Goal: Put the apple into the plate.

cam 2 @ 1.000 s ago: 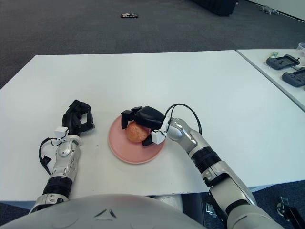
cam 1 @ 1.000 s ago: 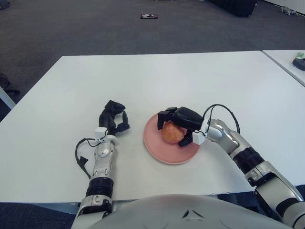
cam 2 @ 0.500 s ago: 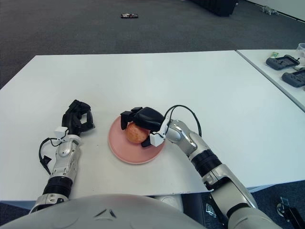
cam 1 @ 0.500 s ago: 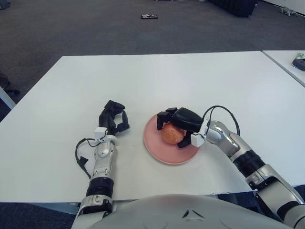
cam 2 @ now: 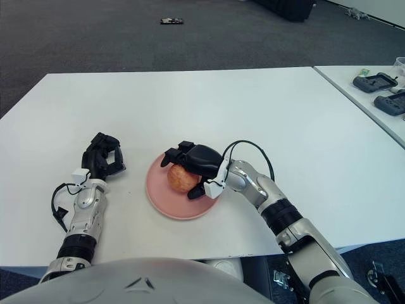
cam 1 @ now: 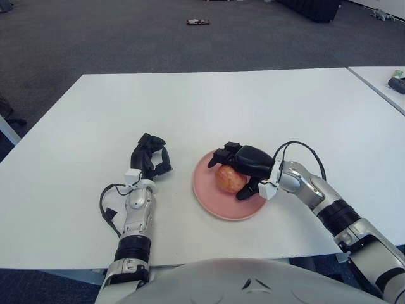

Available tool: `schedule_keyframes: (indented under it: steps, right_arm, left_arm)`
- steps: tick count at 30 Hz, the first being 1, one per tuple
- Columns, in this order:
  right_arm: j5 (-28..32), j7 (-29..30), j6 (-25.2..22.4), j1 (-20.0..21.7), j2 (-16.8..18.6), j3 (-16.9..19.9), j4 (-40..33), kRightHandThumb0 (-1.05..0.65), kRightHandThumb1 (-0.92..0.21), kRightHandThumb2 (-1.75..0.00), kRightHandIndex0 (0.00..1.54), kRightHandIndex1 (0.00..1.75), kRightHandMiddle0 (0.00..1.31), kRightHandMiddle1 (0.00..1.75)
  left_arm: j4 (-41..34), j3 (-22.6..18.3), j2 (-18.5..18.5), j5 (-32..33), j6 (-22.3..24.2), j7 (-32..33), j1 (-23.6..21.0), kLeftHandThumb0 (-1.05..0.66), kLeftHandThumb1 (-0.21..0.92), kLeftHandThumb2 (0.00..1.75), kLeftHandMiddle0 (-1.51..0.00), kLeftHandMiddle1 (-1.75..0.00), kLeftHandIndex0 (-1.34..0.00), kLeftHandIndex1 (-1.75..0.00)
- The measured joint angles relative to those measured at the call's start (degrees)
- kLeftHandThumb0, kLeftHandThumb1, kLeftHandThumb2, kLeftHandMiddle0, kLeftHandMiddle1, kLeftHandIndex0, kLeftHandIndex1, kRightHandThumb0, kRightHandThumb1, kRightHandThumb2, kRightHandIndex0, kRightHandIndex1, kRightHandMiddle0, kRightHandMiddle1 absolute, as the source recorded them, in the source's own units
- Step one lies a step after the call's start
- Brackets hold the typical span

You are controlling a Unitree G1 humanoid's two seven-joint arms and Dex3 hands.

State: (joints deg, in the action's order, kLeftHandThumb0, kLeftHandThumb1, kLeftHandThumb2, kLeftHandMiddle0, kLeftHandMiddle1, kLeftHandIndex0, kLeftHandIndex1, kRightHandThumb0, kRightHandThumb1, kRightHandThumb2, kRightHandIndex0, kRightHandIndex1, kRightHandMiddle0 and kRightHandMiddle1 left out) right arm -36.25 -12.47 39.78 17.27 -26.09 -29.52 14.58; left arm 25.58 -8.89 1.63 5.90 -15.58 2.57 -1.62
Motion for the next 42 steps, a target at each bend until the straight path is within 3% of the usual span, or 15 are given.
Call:
schedule_keyframes:
  steps: [9, 20, 31, 37, 42]
  right_arm:
    - [1.78, -0.38, 0.70, -0.39, 0.01, 0.64, 0.65, -1.00, -0.71, -0.65, 0.00, 0.00, 0.00, 0.00]
    - [11.06, -4.85, 0.44, -0.84, 0.74, 2.37, 0.20, -1.05, -0.69, -0.56, 0.00, 0.00, 0.00, 0.00]
    - [33.07, -18.90, -6.12, -0.24, 0.03, 7.08, -6.02, -1.05, -0.66, -0.56, 0.00, 0.00, 0.00, 0.00]
    - [42.47, -22.02, -5.83, -1.17, 3.53, 9.68, -5.24, -1.05, -0.80, -0.55, 0.00, 0.00, 0.00, 0.00]
    - [46.59, -22.91, -6.38, -2.41, 7.10, 11.72, -4.08, -1.05, -0.83, -0.54, 0.00, 0.00, 0.00, 0.00]
  left_arm:
    - [-0.09, 0.09, -0.11, 0.01, 0.05, -0.04, 0.06, -0.50, 0.27, 1.39, -1.15, -1.75, -0.65, -1.75]
    - [-0.35, 0.12, -0.27, -0.13, 0.26, -0.01, 0.14, -0.49, 0.30, 1.35, -1.10, -1.75, -0.62, -1.75]
    - [-0.74, 0.20, -0.25, -0.40, 0.21, 0.14, 0.28, -0.49, 0.29, 1.37, -1.11, -1.75, -0.64, -1.75]
    - [-0.71, 0.19, -0.21, -0.36, 0.12, 0.09, 0.31, -0.50, 0.27, 1.39, -1.13, -1.75, -0.65, -1.75]
    - [-0.52, 0.21, -0.24, -0.35, 0.08, -0.13, 0.31, -0.50, 0.27, 1.39, -1.13, -1.75, -0.65, -1.75]
